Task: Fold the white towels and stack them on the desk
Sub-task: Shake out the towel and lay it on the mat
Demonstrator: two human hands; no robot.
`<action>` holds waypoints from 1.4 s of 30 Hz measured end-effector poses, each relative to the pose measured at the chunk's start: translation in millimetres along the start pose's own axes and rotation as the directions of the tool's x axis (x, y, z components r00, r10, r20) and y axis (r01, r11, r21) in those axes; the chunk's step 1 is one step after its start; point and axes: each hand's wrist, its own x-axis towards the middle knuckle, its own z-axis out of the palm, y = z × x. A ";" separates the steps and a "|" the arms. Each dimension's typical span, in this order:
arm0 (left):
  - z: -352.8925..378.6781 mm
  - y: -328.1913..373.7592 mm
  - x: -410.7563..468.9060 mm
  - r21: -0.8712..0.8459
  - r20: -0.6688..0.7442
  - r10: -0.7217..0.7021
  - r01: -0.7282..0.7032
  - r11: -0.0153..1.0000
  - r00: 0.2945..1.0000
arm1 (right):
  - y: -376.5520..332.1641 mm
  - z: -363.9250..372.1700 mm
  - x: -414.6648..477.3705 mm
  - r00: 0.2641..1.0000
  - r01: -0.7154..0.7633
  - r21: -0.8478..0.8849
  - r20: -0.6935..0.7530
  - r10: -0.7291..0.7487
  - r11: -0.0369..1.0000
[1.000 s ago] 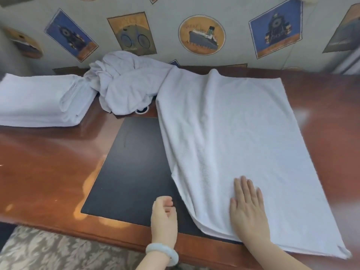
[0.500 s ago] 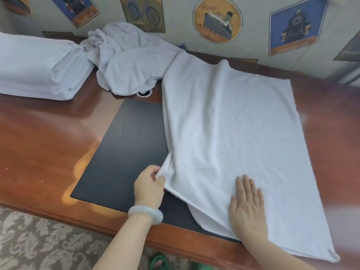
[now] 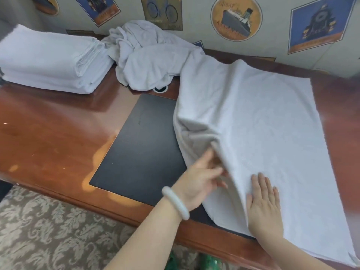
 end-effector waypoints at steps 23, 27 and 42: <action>-15.3 -43.2 93.2 0.910 -0.346 0.110 0.305 0.282 0.932 | 8.0 -6.2 1.8 0.998 -0.057 0.408 0.013 0.057 0.911; -21.2 -41.6 92.8 0.887 -0.343 0.083 0.294 0.357 0.935 | 10.2 -9.9 1.1 0.998 -0.062 0.476 0.016 0.062 0.877; -80.9 29.6 -16.1 0.801 -0.551 0.482 0.270 0.534 0.682 | 6.2 -9.2 -1.1 0.999 -0.032 0.287 0.024 0.026 0.957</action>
